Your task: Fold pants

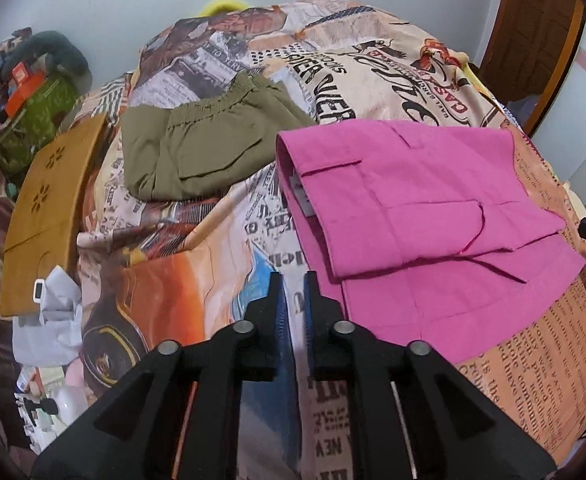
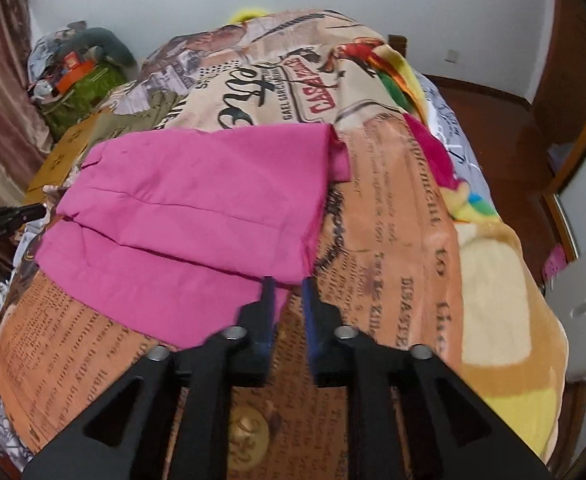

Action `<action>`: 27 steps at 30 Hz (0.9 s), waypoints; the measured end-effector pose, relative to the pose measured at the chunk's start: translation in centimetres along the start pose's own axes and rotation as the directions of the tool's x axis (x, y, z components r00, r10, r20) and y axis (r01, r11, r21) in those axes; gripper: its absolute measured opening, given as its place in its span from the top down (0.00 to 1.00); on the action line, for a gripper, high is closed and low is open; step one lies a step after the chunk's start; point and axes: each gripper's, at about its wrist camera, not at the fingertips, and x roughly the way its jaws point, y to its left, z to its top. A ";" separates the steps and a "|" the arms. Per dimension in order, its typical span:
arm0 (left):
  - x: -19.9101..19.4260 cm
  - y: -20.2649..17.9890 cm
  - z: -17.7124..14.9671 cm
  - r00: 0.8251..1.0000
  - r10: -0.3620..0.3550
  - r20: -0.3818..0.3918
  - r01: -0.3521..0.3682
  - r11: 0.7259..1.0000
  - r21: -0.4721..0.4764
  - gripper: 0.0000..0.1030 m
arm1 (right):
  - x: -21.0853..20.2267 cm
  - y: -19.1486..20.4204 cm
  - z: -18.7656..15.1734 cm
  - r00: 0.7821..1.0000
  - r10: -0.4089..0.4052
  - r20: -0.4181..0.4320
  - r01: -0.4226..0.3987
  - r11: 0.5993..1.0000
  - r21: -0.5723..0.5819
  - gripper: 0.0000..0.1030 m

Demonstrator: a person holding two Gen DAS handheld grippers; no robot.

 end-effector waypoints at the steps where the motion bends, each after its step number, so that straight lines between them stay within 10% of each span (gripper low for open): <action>1: -0.1 0.0 0.0 1.000 0.001 0.002 -0.001 1.000 0.000 0.76 | -0.3 -0.1 -0.1 1.000 -0.007 0.009 0.007 1.000 0.005 0.70; 10: -2.4 -2.5 1.6 0.997 0.001 0.082 -0.007 0.997 0.079 0.15 | -2.2 2.7 1.2 0.995 0.007 0.099 0.001 0.996 -0.085 0.42; 27: 2.5 -7.2 2.5 0.999 0.049 -0.006 -0.046 0.965 0.259 0.11 | 3.7 8.4 1.6 0.989 0.132 -0.069 -0.143 0.971 -0.189 0.36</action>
